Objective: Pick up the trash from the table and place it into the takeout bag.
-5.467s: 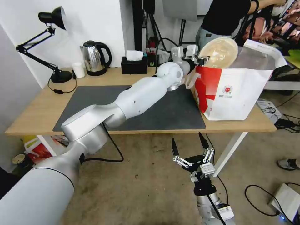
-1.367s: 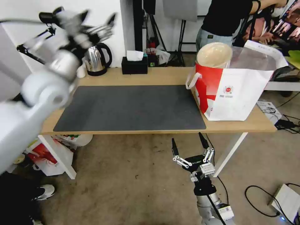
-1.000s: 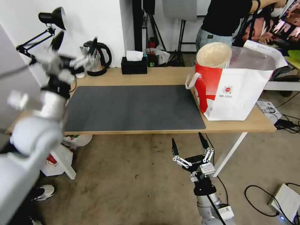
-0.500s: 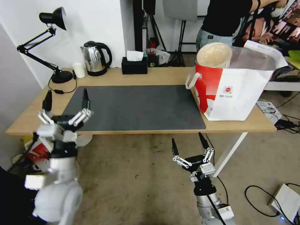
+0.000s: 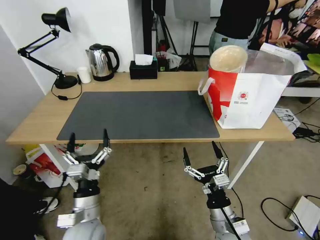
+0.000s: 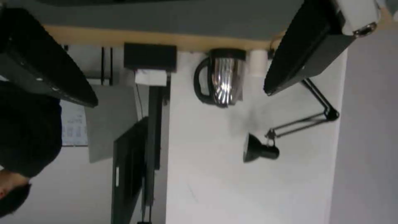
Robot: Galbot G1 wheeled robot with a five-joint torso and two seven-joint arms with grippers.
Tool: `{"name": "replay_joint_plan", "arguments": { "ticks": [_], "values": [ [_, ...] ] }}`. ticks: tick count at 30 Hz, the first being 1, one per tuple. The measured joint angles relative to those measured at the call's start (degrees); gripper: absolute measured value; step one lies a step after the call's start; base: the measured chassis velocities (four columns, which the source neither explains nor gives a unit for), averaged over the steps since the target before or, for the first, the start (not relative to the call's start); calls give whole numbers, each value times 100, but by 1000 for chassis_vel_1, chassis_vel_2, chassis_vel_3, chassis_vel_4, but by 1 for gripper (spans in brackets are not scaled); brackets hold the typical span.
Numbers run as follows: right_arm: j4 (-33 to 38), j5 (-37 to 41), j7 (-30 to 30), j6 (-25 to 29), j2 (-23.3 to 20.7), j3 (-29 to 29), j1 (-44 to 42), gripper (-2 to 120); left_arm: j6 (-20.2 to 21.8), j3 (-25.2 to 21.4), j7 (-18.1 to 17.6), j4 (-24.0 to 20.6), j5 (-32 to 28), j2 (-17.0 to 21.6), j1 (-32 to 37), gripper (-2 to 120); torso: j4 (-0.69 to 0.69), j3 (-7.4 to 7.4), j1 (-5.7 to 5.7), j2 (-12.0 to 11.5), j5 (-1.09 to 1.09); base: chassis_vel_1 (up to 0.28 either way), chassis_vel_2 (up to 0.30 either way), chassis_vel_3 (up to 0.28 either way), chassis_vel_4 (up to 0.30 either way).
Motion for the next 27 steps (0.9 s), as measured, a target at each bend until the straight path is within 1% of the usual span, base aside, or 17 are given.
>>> {"name": "replay_joint_plan", "arguments": {
  "ticks": [4, 9, 17, 27],
  "values": [
    [0, 0, 0, 0, 0, 0, 0, 100, -99, 91, 51, 153, 68, -76, 76, 100, 0, 0, 0, 0, 0, 0, 0, 0, 0],
    [0, 0, 0, 0, 0, 0, 0, 100, -172, 162, 138, 275, 114, -60, 173, 100, 0, 0, 0, 0, 0, 0, 0, 0, 0],
    [0, 0, 0, 0, 0, 0, 0, 100, -123, 191, 213, 412, 100, 16, 239, 100, 0, 0, -1, 0, 0, 0, 0, 0, 0],
    [0, 0, 0, 0, 0, 0, 0, 100, -153, 77, 291, 609, 104, 125, 232, 100, 0, 0, 0, 0, 0, 0, 0, 0, 0]
  ]
}}
